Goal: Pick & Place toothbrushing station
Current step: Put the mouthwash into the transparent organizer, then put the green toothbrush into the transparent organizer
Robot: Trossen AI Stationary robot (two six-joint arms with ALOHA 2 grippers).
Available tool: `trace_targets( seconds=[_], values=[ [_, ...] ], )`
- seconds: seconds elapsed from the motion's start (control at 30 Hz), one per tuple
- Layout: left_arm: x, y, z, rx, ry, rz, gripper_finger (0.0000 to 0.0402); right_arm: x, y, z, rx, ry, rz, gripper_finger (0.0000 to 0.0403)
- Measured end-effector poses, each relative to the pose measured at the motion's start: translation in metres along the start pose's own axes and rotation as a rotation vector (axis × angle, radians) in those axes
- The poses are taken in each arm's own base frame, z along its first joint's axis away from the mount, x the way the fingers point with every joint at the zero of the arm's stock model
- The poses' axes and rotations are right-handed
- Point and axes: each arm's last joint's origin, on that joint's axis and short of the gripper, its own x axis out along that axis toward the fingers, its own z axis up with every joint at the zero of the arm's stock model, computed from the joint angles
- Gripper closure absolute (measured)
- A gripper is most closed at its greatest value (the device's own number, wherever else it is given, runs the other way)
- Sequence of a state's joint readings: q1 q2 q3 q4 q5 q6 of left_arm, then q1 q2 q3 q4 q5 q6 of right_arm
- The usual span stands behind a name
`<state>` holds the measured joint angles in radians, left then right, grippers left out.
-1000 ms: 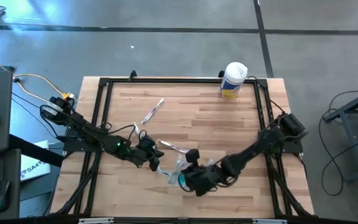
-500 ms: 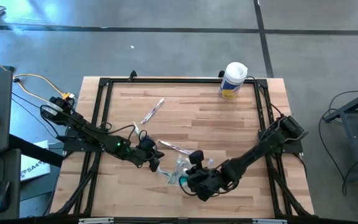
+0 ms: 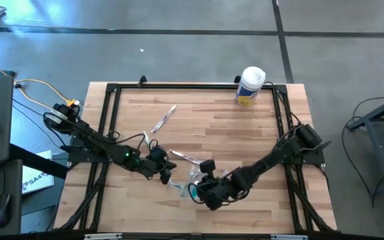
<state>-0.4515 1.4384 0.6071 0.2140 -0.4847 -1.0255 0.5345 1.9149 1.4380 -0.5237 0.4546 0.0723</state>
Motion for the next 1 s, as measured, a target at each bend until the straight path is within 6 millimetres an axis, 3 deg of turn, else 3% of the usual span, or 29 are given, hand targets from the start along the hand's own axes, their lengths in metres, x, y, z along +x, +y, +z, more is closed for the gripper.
trace_targets(
  seconds=[0.57, 1.0],
  values=[
    [0.000, 0.000, 0.000, 0.011, 0.001, 0.003, 0.0401, 0.001, 0.000, 0.001, -0.021, -0.007, 0.048, 0.0401],
    [-0.008, -0.002, 0.008, 0.065, -0.053, 0.003, 0.0401, -0.042, -0.003, 0.008, -0.067, -0.091, -0.085, 0.0401]
  ],
)
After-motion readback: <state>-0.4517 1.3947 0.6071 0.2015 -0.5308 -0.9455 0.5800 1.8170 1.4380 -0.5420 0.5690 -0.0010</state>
